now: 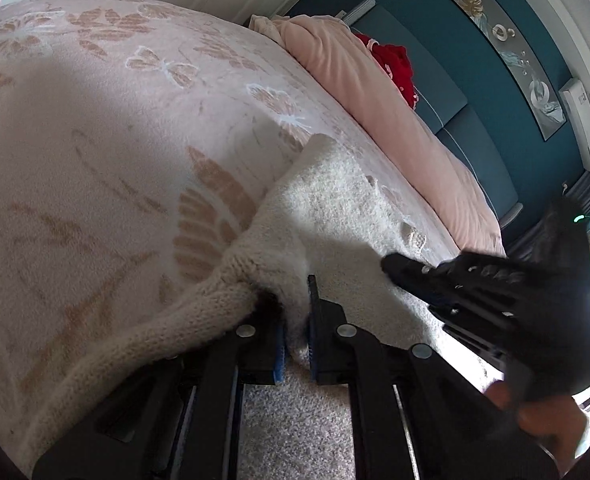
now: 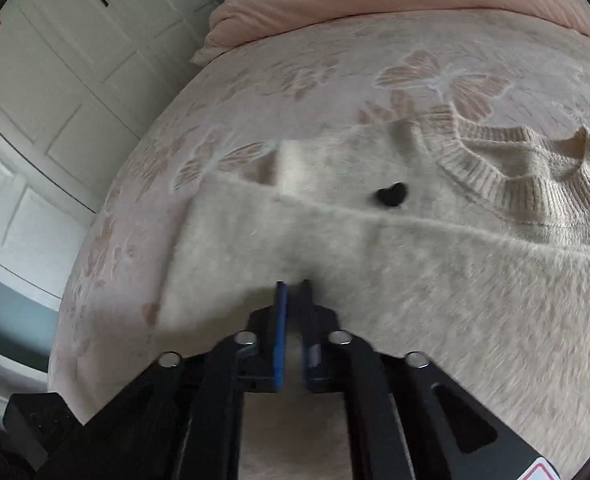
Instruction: Fold small clothes
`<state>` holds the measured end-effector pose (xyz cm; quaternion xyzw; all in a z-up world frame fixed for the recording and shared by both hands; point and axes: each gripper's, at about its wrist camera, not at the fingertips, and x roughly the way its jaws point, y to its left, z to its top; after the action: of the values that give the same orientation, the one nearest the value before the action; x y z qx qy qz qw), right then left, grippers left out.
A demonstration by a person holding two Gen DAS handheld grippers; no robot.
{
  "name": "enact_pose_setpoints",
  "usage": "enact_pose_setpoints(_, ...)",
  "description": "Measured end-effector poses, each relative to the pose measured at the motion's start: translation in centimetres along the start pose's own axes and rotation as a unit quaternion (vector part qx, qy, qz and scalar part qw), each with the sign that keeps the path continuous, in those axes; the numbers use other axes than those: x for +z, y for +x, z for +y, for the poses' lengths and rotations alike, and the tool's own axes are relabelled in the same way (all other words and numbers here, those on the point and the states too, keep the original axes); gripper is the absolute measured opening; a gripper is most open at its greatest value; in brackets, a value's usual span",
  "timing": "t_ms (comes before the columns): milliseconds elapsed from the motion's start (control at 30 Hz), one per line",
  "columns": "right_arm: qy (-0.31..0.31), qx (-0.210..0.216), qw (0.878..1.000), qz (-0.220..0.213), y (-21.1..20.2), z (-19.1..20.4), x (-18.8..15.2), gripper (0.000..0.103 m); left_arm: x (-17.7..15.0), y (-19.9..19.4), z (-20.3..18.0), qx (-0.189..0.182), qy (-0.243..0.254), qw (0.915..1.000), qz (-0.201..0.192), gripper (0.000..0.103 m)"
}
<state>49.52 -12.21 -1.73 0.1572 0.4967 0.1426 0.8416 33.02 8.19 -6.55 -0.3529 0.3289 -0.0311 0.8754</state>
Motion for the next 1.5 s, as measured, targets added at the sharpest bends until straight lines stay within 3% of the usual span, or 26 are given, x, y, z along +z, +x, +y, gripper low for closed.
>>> enact_pose_setpoints(200, 0.075, -0.061, 0.993, -0.060, -8.1, -14.8, -1.1, 0.000, -0.1, 0.2, 0.0, -0.006, 0.003, 1.0000, -0.003, 0.009)
enact_pose_setpoints(333, 0.154, -0.130, 0.973, -0.115, -16.6, -23.8, -4.8, 0.000, -0.1, 0.3, 0.0, -0.005, 0.005, 1.0000, -0.003, 0.009)
enact_pose_setpoints(367, 0.163, -0.155, 0.966, -0.127, -18.4, -24.6, -5.6, 0.013, -0.1, 0.3, 0.0, -0.004, 0.005, 1.0000, -0.003, 0.009)
enact_pose_setpoints(400, 0.167, -0.168, 0.961, -0.139, -19.9, -25.2, -6.4, 0.017, -0.1, 0.3, 0.0, -0.004, 0.005, 1.0000, -0.003, 0.009)
enact_pose_setpoints(467, 0.170, -0.146, 0.964, -0.142, -21.7, -25.8, -7.9, 0.025, -0.1, 0.3, -0.1, -0.001, 0.007, 1.0000, -0.003, 0.009)
enact_pose_setpoints(533, 0.166, -0.127, 0.970, -0.128, -20.8, -26.4, -7.9, 0.032, -0.1, 0.3, -0.2, 0.001, 0.008, 1.0000, -0.002, 0.009)
enact_pose_setpoints(600, 0.154, -0.117, 0.976, -0.104, -18.9, -25.4, -7.8, 0.044, -0.1, 0.3, -0.3, 0.003, 0.009, 1.0000, -0.002, 0.009)
enact_pose_setpoints(667, 0.149, -0.118, 0.978, -0.090, -18.0, -25.3, -8.2, 0.046, -0.2, 0.3, -0.3, 0.004, 0.010, 0.9999, -0.001, 0.009)
enact_pose_setpoints(700, 0.143, -0.130, 0.977, -0.090, -17.9, -24.4, -8.2, 0.040, -0.2, 0.3, -0.3, 0.004, 0.010, 0.9999, -0.001, 0.009)
enact_pose_setpoints(767, 0.128, -0.129, 0.979, -0.094, -18.2, -23.3, -7.1, 0.009, -0.1, 0.4, -0.2, 0.005, 0.010, 0.9999, 0.000, 0.009)
enact_pose_setpoints(900, 0.101, -0.117, 0.970, -0.187, -23.3, -21.4, -6.6, 0.005, -0.1, 0.4, -0.3, 0.005, 0.011, 0.9999, 0.000, 0.009)
enact_pose_setpoints(933, 0.105, -0.128, 0.969, -0.186, -23.3, -22.4, -7.1, 0.004, -0.1, 0.5, -0.3, 0.003, 0.011, 0.9999, 0.000, 0.009)
enact_pose_setpoints(1033, 0.122, -0.164, 0.976, -0.075, -17.4, -26.4, -8.2, 0.004, -0.2, 0.6, -0.4, 0.001, 0.015, 0.9999, 0.002, 0.009)
enact_pose_setpoints(1133, 0.120, -0.161, 0.974, -0.105, -19.1, -25.3, -7.6, 0.007, -0.2, 0.6, -0.4, 0.000, 0.014, 0.9999, 0.002, 0.009)
enact_pose_setpoints(1267, 0.096, -0.209, 0.953, -0.199, -24.0, -20.1, -7.0, 0.017, -0.2, 0.6, -0.4, 0.001, 0.015, 0.9999, 0.002, 0.009)
enact_pose_setpoints(1300, 0.087, -0.181, 0.959, -0.201, -24.0, -18.5, -6.6, 0.017, -0.2, 0.6, -0.4, 0.002, 0.016, 0.9999, 0.002, 0.009)
enact_pose_setpoints(1400, 0.042, -0.055, 0.989, -0.132, -18.6, -11.6, -3.9, 0.016, -0.2, 0.6, -0.4, 0.002, 0.016, 0.9999, 0.002, 0.009)
enact_pose_setpoints(1433, 0.026, -0.018, 0.993, -0.110, -16.1, -9.0, -3.2, 0.016, -0.2, 0.5, -0.4, 0.002, 0.016, 0.9999, 0.001, 0.009)
enact_pose_setpoints(1500, -0.001, 0.016, 0.997, -0.075, -11.3, -4.4, -2.3, 0.012, -0.2, 0.5, -0.3, 0.000, 0.015, 0.9999, 0.001, 0.009)
